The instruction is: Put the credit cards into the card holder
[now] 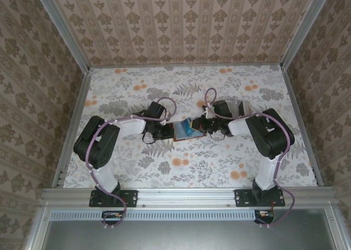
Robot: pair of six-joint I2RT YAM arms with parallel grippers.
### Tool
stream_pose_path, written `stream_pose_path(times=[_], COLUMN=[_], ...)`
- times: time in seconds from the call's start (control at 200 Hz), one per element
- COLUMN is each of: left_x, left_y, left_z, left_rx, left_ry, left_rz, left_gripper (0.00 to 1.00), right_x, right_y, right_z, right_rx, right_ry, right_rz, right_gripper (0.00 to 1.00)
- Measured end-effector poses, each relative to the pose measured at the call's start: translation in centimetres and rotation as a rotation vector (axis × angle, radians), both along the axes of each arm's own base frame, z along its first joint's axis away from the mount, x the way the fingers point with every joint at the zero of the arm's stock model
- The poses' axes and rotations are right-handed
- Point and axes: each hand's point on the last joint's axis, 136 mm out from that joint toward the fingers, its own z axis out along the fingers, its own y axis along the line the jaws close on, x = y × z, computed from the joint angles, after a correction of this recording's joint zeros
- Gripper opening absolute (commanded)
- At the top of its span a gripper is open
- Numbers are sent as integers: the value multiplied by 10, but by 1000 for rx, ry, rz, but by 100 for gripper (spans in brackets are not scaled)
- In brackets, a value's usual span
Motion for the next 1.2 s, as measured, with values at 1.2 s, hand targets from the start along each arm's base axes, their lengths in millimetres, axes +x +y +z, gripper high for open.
stream_pose_path(times=[1.2], left_x=[0], left_y=[0], left_z=[-1], left_rx=[9], left_ry=[39], left_rz=[0], left_gripper=[7], right_x=[-8], right_y=[-10], right_z=[-1], right_rx=[-251], right_ry=[-36], right_rz=[43], right_gripper=[4])
